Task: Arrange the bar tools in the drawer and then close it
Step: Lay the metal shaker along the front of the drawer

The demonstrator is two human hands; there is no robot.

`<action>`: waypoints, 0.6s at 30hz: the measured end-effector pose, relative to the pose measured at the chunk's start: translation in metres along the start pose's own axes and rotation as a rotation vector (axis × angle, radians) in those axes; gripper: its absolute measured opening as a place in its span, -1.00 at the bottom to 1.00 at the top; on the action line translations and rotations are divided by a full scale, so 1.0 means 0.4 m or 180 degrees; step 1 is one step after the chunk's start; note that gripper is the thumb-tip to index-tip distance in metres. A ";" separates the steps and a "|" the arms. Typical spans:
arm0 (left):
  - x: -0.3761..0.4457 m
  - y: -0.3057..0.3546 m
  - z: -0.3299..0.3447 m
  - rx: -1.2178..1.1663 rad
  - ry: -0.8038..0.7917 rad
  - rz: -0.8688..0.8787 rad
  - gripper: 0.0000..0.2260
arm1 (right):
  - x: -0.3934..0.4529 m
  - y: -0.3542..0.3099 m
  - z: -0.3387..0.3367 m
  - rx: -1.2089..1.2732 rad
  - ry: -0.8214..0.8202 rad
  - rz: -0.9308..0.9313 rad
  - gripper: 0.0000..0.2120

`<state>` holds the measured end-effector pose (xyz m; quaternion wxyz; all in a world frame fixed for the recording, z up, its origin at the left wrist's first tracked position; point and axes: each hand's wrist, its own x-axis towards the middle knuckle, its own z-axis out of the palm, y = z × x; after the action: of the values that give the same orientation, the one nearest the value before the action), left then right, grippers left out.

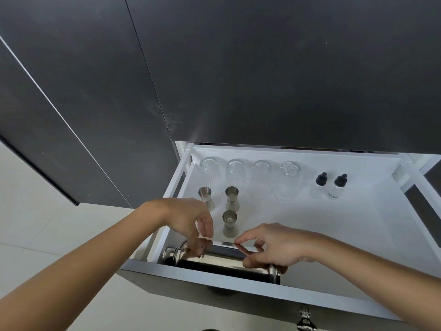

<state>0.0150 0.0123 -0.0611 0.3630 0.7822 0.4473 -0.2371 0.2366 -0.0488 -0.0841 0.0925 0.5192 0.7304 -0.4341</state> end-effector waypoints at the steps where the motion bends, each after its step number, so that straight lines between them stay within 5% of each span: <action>1: -0.001 0.005 0.000 -0.0022 0.0020 -0.0029 -0.58 | -0.002 0.003 0.000 0.0051 -0.0011 0.0019 -0.46; 9: -0.053 0.021 0.015 -0.0264 0.0538 0.0033 -0.59 | -0.064 0.035 -0.013 0.0133 0.0033 0.0000 -0.44; 18: -0.151 0.102 0.177 -0.0187 0.1397 0.0213 -0.56 | -0.275 0.116 0.031 0.0135 0.0787 0.0239 -0.58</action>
<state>0.0178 -0.0886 -0.0488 0.2873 0.8186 0.4961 -0.0358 0.3204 -0.1285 -0.0520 0.0069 0.5976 0.7069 -0.3783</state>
